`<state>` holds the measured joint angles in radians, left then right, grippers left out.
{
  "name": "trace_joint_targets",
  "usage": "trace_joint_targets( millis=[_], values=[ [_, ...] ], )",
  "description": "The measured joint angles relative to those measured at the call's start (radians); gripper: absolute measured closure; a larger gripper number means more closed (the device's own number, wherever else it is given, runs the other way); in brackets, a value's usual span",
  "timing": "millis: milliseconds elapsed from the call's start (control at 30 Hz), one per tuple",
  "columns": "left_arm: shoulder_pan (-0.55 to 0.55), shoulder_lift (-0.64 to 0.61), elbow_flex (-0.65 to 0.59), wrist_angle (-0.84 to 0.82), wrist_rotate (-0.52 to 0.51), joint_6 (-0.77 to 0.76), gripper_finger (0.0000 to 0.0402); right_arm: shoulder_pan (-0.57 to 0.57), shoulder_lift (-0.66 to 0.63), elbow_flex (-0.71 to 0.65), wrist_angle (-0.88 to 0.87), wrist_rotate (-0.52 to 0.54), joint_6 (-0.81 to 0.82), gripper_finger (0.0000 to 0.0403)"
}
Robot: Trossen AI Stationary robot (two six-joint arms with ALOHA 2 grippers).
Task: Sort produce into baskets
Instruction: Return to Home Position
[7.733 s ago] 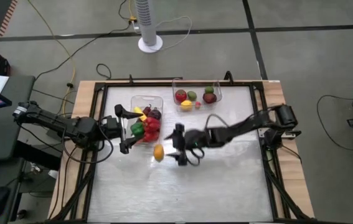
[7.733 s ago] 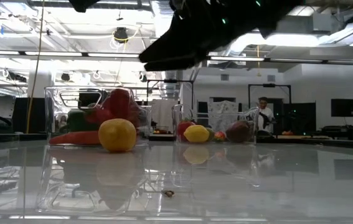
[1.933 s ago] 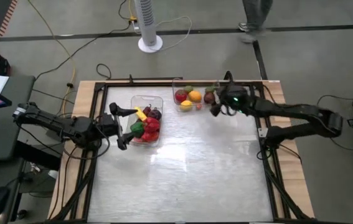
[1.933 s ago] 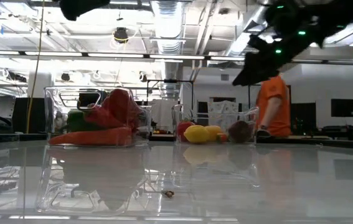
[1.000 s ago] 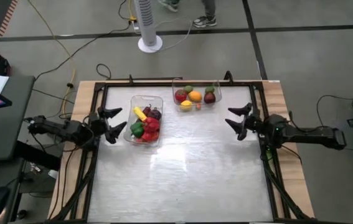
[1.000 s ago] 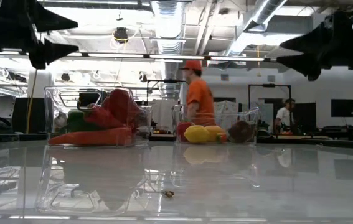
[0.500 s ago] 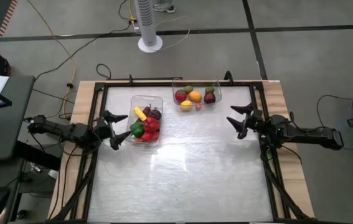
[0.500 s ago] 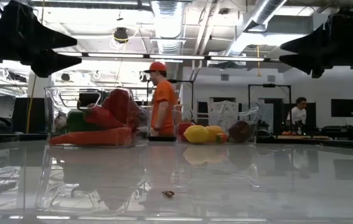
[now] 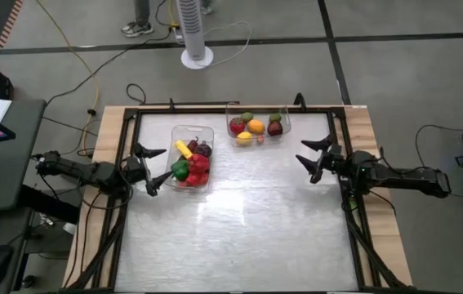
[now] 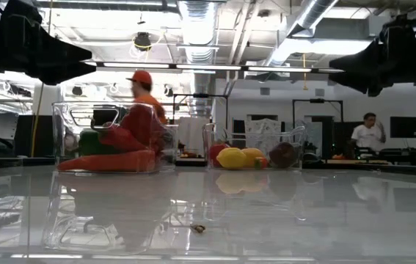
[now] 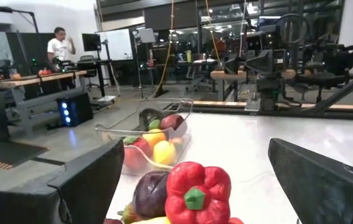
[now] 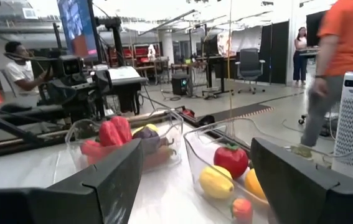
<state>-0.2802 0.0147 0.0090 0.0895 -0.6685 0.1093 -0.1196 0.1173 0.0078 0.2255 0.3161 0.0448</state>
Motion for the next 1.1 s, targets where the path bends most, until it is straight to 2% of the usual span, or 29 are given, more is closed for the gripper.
trace_joint_targets(
  millis=[633,1100],
  values=[
    [0.000,0.000,-0.001,0.001,-0.001,0.000,0.0015,0.000,0.000,-0.001,-0.147,-0.001,0.000,0.0081],
    [0.000,0.000,-0.002,0.001,-0.001,0.000,0.0015,0.000,0.000,-0.001,-0.161,-0.002,0.000,0.0081]
  ],
)
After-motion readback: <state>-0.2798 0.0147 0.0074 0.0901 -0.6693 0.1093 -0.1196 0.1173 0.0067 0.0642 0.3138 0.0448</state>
